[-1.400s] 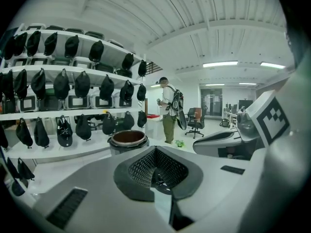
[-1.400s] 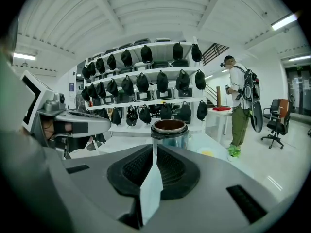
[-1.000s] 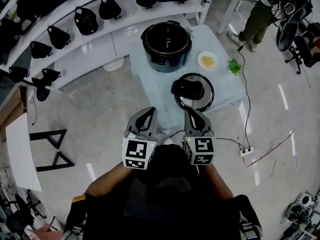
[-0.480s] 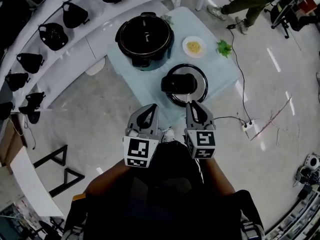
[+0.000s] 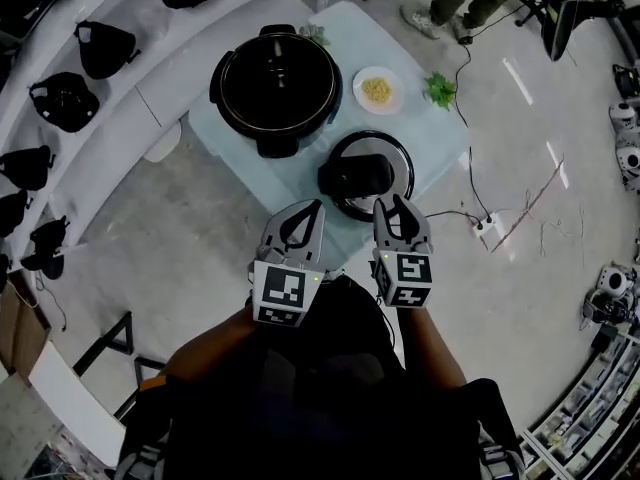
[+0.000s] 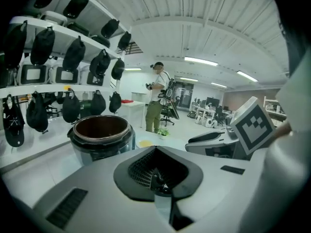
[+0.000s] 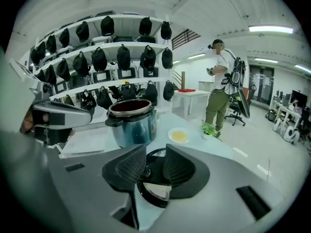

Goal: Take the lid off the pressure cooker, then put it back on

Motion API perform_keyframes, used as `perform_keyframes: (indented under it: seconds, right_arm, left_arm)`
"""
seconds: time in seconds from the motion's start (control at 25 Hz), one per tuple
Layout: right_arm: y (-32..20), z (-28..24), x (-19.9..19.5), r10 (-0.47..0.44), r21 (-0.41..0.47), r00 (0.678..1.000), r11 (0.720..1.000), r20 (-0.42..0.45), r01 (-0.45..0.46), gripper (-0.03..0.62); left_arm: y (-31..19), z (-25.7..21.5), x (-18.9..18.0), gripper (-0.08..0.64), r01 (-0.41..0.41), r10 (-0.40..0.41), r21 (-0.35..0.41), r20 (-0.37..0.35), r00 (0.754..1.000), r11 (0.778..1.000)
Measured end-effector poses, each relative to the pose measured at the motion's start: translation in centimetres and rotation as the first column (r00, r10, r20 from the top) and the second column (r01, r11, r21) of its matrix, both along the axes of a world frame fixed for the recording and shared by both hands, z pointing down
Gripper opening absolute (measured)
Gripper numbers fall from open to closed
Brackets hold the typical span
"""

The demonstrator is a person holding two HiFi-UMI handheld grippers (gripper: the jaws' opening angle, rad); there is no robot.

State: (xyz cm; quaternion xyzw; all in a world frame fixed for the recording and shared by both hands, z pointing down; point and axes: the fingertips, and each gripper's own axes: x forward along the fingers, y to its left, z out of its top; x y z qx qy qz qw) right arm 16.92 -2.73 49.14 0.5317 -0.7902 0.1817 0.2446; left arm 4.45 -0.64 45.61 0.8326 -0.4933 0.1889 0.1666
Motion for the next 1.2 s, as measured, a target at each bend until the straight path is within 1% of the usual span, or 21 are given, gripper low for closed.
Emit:
perform_keyframes:
  seconds: [0.12,0.28,0.36,0.48,0.68,0.84,0.92,1.0,1.2]
  right_arm:
    - [-0.8,0.7,-0.3,0.041,-0.013,0.999,0.999,-0.032,-0.041,0.147]
    - [-1.9,1.4,0.0,0.097,-0.025,0.994,0.995,-0.051,-0.098,0.172]
    - [-2.5,1.9,0.0,0.113,-0.024,0.993,0.993,-0.044,-0.114,0.187]
    - [-3.3,3.2,0.4,0.126,-0.038,0.992,0.991,-0.029,-0.127,0.211]
    - [-4.5,6.5,1.5,0.115,-0.075,0.993,0.991,-0.003,-0.115,0.240]
    - [-5.3,9.0,2.7,0.087,-0.100,0.996,0.991,0.006,-0.086,0.271]
    - [-6.0,9.7,2.7,0.075,-0.108,0.997,0.992,0.031,-0.072,0.285]
    - [-6.9,10.1,2.5,0.068,-0.110,0.996,0.992,0.053,-0.062,0.295]
    - [-7.9,12.4,3.0,0.049,-0.090,0.997,0.995,0.058,-0.044,0.307]
  left_arm:
    - [-1.2,0.6,-0.4,0.006,-0.056,0.056,-0.014,0.006,0.998,0.998]
    - [-1.8,1.8,-0.1,0.006,-0.103,0.101,-0.046,-0.049,0.994,0.994]
    - [-2.3,2.5,0.0,0.006,-0.123,0.121,-0.058,-0.041,0.992,0.991]
    - [-3.3,3.4,0.4,0.006,-0.138,0.138,-0.059,-0.010,0.990,0.989]
    - [-4.6,5.2,1.7,0.006,-0.138,0.141,-0.081,0.044,0.989,0.987]
    - [-4.6,7.7,3.1,0.006,-0.099,0.105,-0.144,0.036,0.994,0.985]
    - [-4.8,9.0,3.7,0.006,-0.083,0.091,-0.167,0.041,0.995,0.982]
    - [-5.3,10.4,4.1,0.006,-0.074,0.084,-0.183,0.052,0.995,0.980]
    - [-6.0,13.5,4.4,0.006,-0.058,0.078,-0.213,0.089,0.993,0.975]
